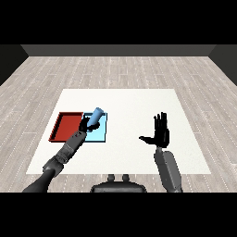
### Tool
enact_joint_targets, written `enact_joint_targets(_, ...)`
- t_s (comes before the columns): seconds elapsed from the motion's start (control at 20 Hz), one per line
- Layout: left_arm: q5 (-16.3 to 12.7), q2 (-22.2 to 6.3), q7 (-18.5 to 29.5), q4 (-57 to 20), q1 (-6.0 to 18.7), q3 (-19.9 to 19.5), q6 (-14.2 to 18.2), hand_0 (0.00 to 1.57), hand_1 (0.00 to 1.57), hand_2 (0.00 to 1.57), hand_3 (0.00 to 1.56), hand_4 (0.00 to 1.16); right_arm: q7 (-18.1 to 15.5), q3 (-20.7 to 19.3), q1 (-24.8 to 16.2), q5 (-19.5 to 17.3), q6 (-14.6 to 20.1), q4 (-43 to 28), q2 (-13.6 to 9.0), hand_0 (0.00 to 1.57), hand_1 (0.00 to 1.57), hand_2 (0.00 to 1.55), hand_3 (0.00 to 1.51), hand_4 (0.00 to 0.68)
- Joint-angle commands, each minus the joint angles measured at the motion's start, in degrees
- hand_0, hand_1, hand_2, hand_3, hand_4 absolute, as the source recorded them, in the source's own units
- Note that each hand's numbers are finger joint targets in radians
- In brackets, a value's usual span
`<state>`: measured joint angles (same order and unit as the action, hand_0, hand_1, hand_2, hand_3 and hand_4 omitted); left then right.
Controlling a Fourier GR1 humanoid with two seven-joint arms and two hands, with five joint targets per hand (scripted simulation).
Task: Pick the blue can and put it in the blue box
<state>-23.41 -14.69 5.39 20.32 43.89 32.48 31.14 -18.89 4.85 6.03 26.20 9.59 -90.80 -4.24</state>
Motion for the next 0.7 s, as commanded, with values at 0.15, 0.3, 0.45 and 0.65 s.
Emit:
enact_joint_targets(0.15, 0.5, 4.9, -4.6, -15.6, 3.4, -2.3, -0.5, 0.90, 0.90, 0.82, 0.58, 0.85, -2.2, -1.4, -1.1, 0.3, -2.7, 3.8, -0.6, 0.00, 0.00, 0.00, 0.00, 0.000)
enact_joint_targets(0.3, -3.6, 5.7, -1.8, -15.2, 1.9, -7.4, 0.4, 1.46, 1.46, 1.31, 0.00, 0.70, -1.9, -2.3, 1.7, -0.4, -1.9, 6.7, -0.9, 0.00, 0.00, 0.00, 0.00, 0.000)
enact_joint_targets(0.45, -2.9, 6.9, -4.4, -18.3, 4.8, -7.7, -2.1, 1.17, 1.17, 1.02, 0.00, 0.69, -3.1, -3.6, 1.8, -0.1, -1.9, 6.8, -0.7, 0.00, 0.00, 0.00, 0.00, 0.000)
enact_joint_targets(0.65, 0.6, 2.7, -5.2, -20.2, 6.3, -5.9, -6.9, 0.00, 0.00, 0.00, 0.00, 0.00, -1.2, -5.3, 1.8, 1.8, -3.7, 5.6, -2.1, 0.00, 0.00, 0.00, 0.00, 0.000)
